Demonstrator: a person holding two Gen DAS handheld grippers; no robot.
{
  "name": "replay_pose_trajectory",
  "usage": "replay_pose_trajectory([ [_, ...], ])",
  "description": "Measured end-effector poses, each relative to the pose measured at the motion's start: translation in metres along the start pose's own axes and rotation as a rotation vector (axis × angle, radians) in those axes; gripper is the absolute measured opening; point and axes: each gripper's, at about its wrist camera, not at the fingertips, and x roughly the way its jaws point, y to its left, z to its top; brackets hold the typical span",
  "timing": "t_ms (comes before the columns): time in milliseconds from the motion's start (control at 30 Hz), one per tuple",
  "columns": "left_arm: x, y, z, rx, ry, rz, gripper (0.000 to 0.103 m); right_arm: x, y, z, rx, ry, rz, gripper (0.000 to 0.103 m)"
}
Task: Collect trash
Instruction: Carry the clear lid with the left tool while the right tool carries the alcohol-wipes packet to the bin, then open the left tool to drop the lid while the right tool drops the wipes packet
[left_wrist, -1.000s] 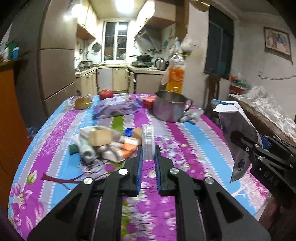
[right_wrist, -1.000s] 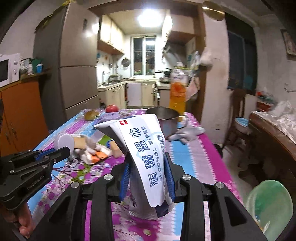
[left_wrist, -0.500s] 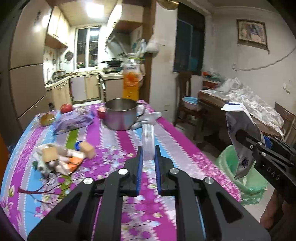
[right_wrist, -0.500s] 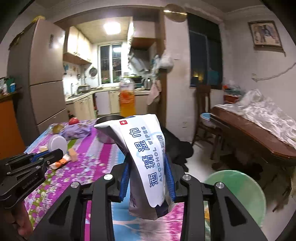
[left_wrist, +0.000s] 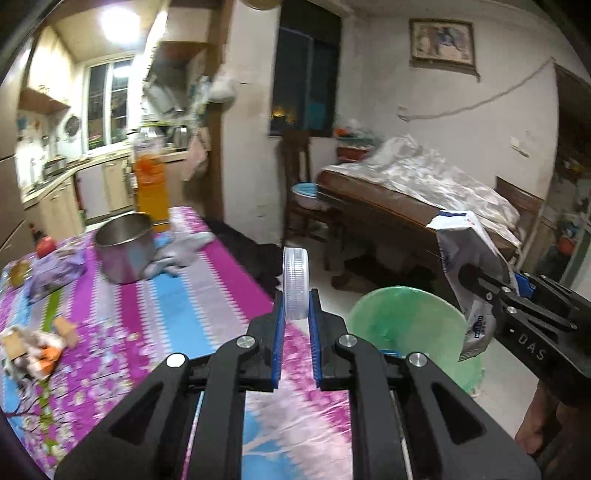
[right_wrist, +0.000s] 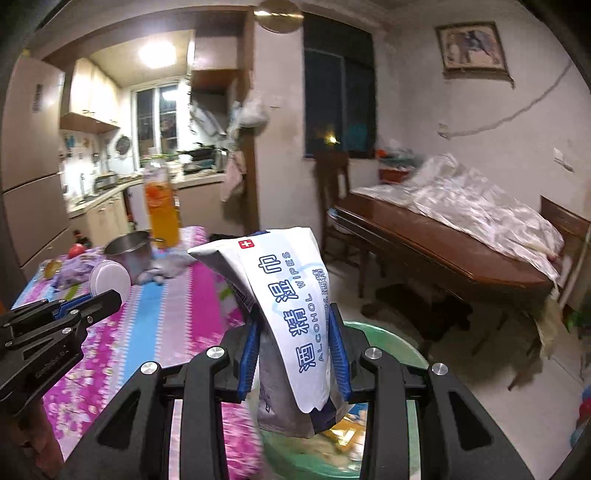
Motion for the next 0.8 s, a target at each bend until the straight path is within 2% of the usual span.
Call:
replay_pose_trajectory([
  [167, 0.031, -0.040, 0.003, 0.032, 0.044, -0.076, 0.011, 0.019, -0.059, -0.005, 0.053, 0.074, -0.049, 0.036],
  [367, 0.068, -0.079, 0.000, 0.070, 0.109, -0.126, 0.011, 0.054, -0.100, -0.015, 0.091, 0.175, -0.077, 0.036],
  [600, 0.109, -0.102, -0.012, 0.086, 0.203, -0.146, 0.011, 0.093, -0.126, -0.035, 0.113, 0.273, -0.083, 0.036],
  [800, 0.138, -0.104, -0.022, 0.088, 0.292, -0.152, 0.011, 0.114, -0.135, -0.049, 0.109, 0.334, -0.077, 0.036],
])
